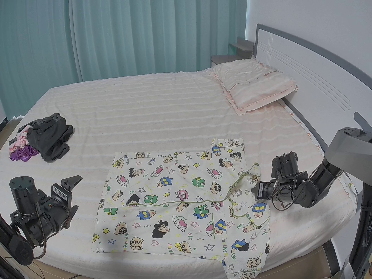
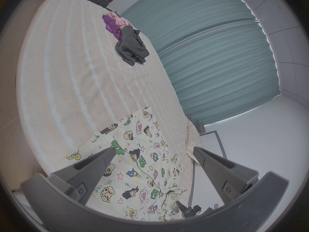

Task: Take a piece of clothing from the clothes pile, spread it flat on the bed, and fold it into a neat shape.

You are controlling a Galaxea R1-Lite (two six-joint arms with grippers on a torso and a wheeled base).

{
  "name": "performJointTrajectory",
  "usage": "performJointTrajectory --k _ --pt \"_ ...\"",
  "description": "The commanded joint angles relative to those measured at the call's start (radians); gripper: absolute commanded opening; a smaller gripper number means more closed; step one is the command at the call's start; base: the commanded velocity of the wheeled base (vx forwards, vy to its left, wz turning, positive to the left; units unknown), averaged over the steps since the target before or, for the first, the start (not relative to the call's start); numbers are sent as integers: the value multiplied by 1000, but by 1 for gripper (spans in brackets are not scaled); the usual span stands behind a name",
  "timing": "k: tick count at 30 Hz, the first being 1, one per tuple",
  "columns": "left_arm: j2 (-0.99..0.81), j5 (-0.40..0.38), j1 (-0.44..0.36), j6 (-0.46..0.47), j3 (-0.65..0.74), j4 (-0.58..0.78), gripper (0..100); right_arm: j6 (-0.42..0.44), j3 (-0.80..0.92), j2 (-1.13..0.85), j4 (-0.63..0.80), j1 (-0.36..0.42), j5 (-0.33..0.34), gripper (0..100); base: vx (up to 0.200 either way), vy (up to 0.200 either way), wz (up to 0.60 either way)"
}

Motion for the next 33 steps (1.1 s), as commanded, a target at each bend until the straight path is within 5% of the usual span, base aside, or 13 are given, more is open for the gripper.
performJointTrajectory --k 1,19,33 --pt "3 0 0 -1 16 -1 100 11 -4 5 -3 1 19 100 0 0 0" --pt "5 -1 0 -1 16 -1 100 55 -78 15 78 -186 121 100 0 0 0" --pt "5 0 0 -1 16 -1 100 -66 -48 83 66 -166 68 100 0 0 0"
